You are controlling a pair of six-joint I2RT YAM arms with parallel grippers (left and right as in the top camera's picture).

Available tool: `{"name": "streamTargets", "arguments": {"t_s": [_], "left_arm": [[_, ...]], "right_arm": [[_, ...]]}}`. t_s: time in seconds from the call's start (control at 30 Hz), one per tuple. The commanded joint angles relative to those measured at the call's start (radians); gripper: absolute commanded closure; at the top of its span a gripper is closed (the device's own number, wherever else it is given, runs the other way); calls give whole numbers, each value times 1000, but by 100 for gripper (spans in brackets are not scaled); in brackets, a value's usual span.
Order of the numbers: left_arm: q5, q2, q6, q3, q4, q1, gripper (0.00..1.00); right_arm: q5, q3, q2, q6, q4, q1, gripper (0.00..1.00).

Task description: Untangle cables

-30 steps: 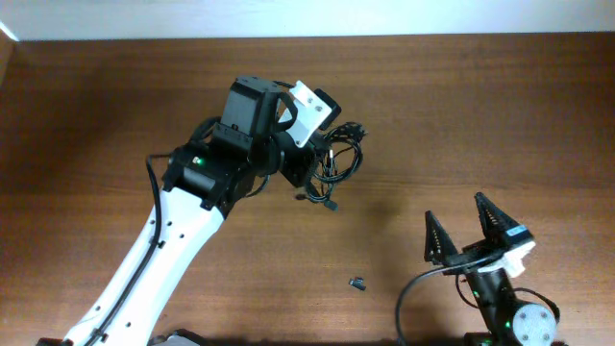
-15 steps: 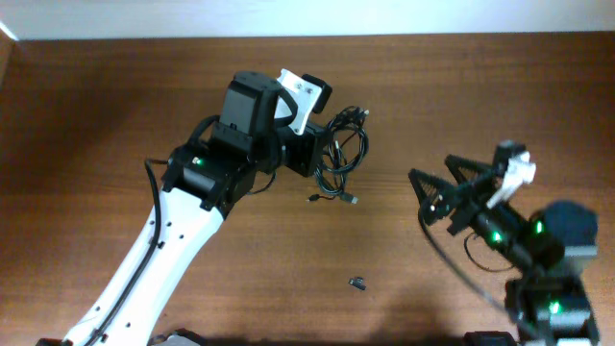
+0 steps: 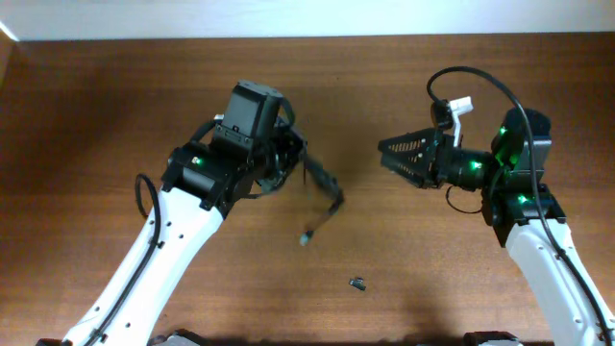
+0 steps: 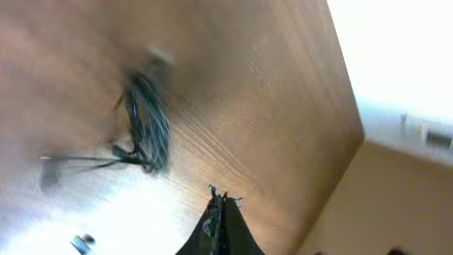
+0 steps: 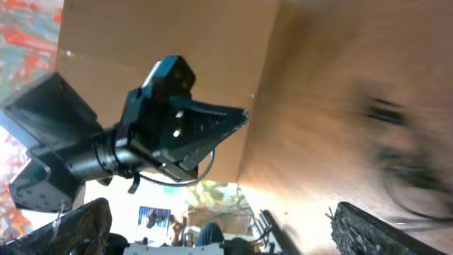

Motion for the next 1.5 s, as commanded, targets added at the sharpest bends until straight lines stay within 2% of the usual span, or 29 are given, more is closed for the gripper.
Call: {"name": "streamTargets", "arguments": {"t_s": [0.0,0.1,0.17,0.2,0.23,0.3,0.33,0.37,0.4,0.43,0.5,0.6,0.73,0.8,0.9,1.03,1.27,1.4,1.47], "left_arm": [[-80,-12,-259,18,-41,2,100],[-107,-12,-259,18,-50,2,100],[-215,-12,-259,18,-96,2,100],[-269,-12,-259,18,-126,2,89],[-314,-12,-258,18,-156,2,72],[-347,-12,-253,18,-196,2,49],[-348,-12,-251,18,-222,2,27],[-367,-11,-220,18,-238,2,13],[-408,-8,-141,18,-229,2,4],[-431,-2,-106,18,-225,2,1],[-489,29,-28,18,-211,2,0],[-486,95,-15,18,-183,2,1],[-385,251,-15,18,-98,2,0],[-352,328,-14,18,-63,0,6],[-334,422,-14,18,-50,0,6],[-220,529,13,18,35,-5,5],[-200,607,19,18,154,-85,7],[-266,619,19,18,121,-90,15],[-270,619,19,18,111,-87,16]], "right_arm": [[-13,17,-3,-155,38,82,1],[60,17,-3,-266,37,126,3],[59,17,-2,-361,20,126,3],[67,17,-2,-406,-6,126,3],[98,17,-2,-438,-39,126,3],[185,17,-2,-491,-114,126,3],[239,17,-2,-527,-164,126,3],[314,17,-2,-559,-228,126,2],[365,17,-2,-579,-265,126,2],[401,17,-2,-597,-290,126,1],[460,17,-2,-599,-310,126,1],[479,17,0,-599,-310,126,1],[497,17,0,-599,-313,126,1],[502,17,0,-598,-314,126,1],[520,17,0,-595,-314,126,1],[523,17,0,-595,-314,126,1],[534,17,0,-595,-317,126,1],[534,17,0,-595,-321,126,1],[534,17,0,-595,-323,126,1]]}}
